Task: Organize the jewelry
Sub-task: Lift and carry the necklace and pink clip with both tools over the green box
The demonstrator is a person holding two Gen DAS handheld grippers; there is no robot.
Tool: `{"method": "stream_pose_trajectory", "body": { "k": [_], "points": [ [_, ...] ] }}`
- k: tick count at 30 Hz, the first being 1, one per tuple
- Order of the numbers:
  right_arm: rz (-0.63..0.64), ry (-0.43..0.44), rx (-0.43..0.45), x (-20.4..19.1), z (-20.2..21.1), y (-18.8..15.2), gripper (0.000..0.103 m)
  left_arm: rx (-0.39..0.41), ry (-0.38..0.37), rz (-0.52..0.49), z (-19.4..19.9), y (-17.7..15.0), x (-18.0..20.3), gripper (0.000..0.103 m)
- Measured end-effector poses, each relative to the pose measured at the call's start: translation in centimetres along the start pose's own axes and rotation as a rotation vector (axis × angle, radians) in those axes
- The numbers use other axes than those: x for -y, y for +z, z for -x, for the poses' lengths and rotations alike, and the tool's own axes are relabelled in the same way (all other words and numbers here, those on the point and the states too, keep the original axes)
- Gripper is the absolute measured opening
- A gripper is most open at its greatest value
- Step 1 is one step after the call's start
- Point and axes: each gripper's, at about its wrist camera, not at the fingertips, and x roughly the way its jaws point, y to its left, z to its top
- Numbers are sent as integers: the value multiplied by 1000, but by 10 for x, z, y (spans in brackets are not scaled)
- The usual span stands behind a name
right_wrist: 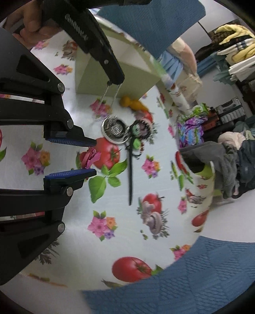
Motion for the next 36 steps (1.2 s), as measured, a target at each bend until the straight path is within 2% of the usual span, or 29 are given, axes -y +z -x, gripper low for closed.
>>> {"method": "stream_pose_trajectory", "body": {
  "k": [9, 20, 27, 32, 36],
  "points": [
    [16, 8, 97, -29, 48, 32, 20, 73, -69, 20, 59, 38, -6, 3],
    [65, 15, 183, -75, 109, 78, 20, 130, -60, -39, 126, 82, -10, 3],
    [132, 59, 232, -122, 141, 105, 20, 213, -27, -81, 182, 113, -23, 3],
    [186, 96, 236, -157, 142, 114, 21, 239, 7, -84, 201, 123, -42, 3],
    [206, 118, 209, -175, 122, 114, 21, 219, 27, -68, 194, 118, -63, 3]
  ]
}}
